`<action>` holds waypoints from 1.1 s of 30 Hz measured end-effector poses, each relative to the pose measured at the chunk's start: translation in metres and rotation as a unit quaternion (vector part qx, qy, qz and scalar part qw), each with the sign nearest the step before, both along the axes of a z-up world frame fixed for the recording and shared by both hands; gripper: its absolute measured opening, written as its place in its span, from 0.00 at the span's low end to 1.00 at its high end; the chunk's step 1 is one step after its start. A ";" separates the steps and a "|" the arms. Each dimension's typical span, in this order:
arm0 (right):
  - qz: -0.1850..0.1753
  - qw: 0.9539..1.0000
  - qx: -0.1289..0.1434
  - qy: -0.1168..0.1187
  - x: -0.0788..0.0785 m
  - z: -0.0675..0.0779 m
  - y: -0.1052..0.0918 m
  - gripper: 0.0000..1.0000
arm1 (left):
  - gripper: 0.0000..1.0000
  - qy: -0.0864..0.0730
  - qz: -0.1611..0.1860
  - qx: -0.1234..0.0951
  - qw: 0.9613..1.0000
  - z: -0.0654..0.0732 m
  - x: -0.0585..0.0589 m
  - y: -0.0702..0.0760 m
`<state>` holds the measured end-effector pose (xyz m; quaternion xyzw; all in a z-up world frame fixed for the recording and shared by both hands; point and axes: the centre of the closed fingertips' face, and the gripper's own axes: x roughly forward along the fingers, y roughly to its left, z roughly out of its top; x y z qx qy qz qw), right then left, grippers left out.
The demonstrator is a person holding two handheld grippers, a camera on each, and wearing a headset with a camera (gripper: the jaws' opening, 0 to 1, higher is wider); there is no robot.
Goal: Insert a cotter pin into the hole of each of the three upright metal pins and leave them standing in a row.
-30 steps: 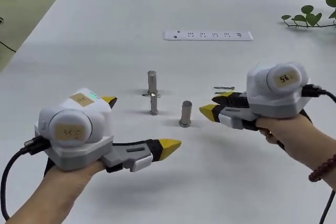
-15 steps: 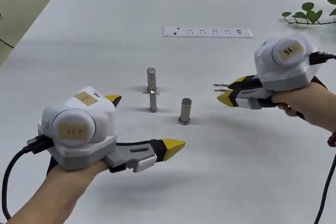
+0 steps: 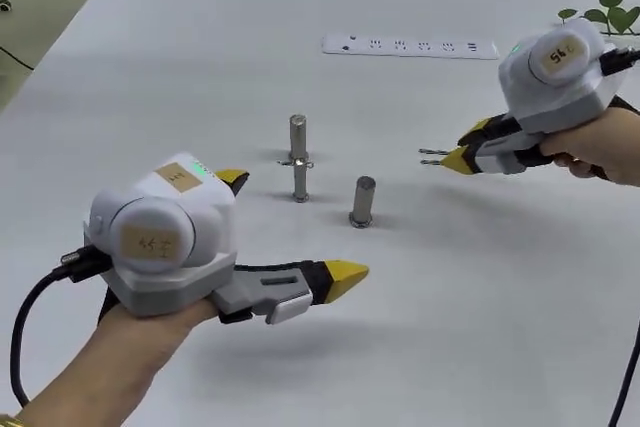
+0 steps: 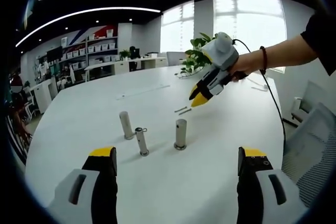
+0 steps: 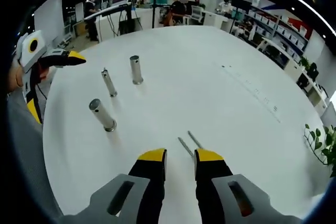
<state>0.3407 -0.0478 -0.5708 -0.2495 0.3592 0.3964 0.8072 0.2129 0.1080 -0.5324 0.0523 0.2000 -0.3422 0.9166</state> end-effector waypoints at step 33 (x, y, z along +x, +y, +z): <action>0.074 0.993 -0.075 0.060 0.008 -0.042 -0.006 0.00 | 0.92 0.015 0.011 0.001 1.000 -0.007 0.003 0.006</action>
